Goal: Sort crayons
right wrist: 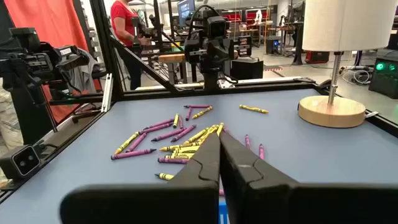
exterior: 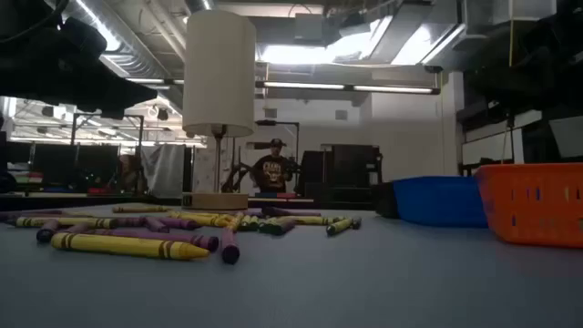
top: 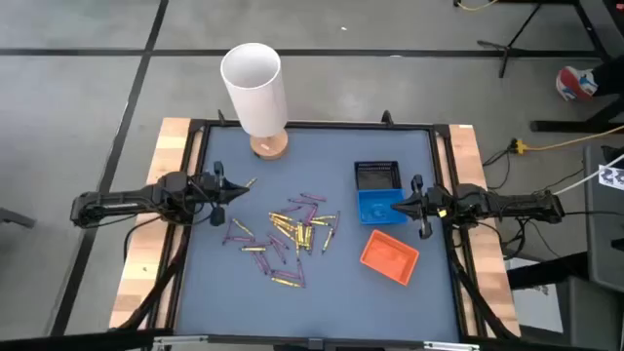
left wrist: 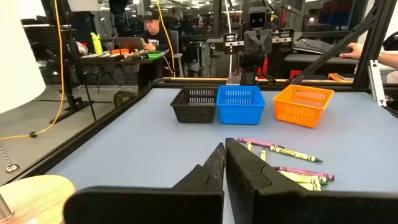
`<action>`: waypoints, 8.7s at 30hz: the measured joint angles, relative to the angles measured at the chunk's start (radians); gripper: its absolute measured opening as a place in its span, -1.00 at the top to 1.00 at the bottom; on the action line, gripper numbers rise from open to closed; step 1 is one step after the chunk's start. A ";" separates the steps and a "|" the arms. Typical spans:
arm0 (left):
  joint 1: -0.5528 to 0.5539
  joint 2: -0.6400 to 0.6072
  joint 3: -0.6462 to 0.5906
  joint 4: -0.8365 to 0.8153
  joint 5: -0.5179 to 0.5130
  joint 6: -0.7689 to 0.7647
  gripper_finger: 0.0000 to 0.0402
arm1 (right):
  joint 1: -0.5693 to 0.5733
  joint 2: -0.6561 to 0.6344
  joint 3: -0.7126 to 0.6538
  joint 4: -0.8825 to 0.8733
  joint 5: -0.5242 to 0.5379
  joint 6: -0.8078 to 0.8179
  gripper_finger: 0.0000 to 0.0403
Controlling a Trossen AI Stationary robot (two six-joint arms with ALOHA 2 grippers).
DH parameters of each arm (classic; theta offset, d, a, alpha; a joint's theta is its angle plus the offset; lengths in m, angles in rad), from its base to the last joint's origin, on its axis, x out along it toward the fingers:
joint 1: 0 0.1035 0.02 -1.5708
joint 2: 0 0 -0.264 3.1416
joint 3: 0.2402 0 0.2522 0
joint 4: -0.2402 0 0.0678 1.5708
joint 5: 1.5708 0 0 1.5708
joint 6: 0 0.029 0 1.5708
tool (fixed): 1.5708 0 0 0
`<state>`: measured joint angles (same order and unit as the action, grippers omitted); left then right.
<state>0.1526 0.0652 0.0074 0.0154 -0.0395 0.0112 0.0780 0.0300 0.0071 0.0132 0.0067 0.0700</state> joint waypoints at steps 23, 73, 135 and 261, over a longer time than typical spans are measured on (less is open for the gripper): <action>0.000 0.000 0.000 0.000 0.000 0.000 1.00 | 0.000 0.000 0.000 0.000 0.000 0.000 0.99; 0.000 0.000 0.000 0.045 -0.190 -0.165 0.50 | 0.000 0.000 0.000 0.000 0.000 0.011 0.99; 0.188 1.024 0.047 0.240 -0.254 -0.275 0.29 | 0.000 0.000 0.000 0.009 0.001 0.055 0.99; 0.027 2.245 1.431 0.812 -0.060 0.052 0.40 | 0.000 0.000 0.000 0.014 0.001 0.056 0.99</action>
<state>0.1791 2.3106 1.4380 0.8277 -0.0994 0.0630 0.0784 0.0301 0.0071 0.0275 0.0074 0.1261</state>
